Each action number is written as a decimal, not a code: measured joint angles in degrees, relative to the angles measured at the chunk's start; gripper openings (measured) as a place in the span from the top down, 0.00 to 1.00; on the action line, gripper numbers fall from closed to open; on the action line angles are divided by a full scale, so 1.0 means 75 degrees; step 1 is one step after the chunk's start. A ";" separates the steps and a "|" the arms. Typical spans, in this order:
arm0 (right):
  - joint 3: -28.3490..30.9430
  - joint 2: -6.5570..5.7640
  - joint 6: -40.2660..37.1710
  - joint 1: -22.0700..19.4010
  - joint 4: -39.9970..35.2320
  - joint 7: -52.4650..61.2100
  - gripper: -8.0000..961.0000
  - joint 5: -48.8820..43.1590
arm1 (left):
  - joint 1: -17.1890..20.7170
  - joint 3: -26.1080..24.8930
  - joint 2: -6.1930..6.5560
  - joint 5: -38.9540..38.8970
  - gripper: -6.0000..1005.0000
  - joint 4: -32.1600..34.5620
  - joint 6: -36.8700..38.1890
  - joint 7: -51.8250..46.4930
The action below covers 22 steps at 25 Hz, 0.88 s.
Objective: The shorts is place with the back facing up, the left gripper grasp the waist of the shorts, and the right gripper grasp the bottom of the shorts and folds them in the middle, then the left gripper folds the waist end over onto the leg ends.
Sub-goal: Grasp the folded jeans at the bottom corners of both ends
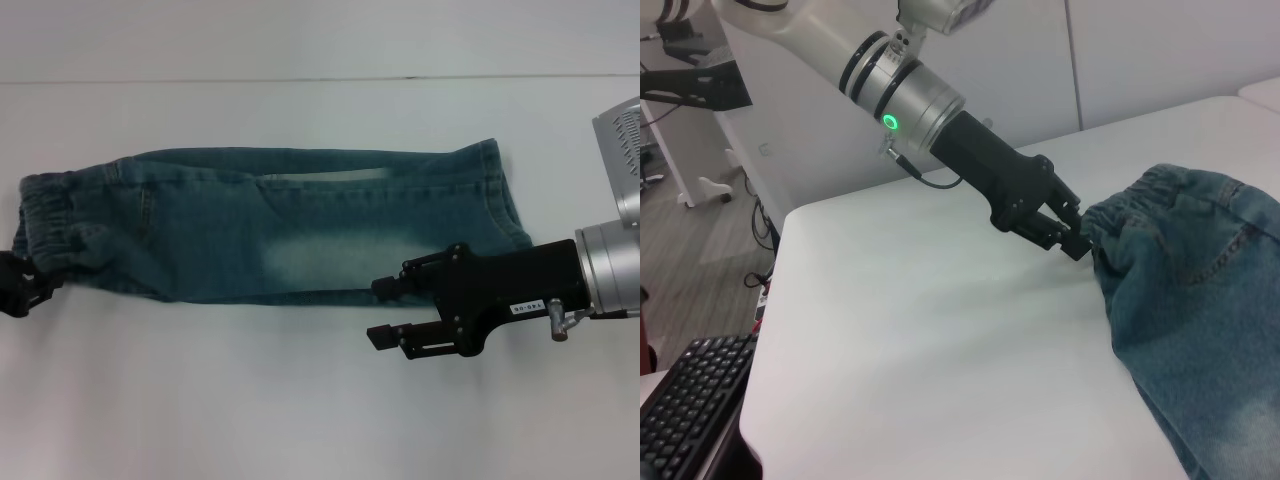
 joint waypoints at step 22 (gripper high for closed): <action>-0.0136 0.0012 0.0156 0.0054 0.0207 0.0029 0.38 0.0038 | 0.0061 -0.0166 -0.0080 -0.0168 0.88 0.0321 -0.0013 0.0084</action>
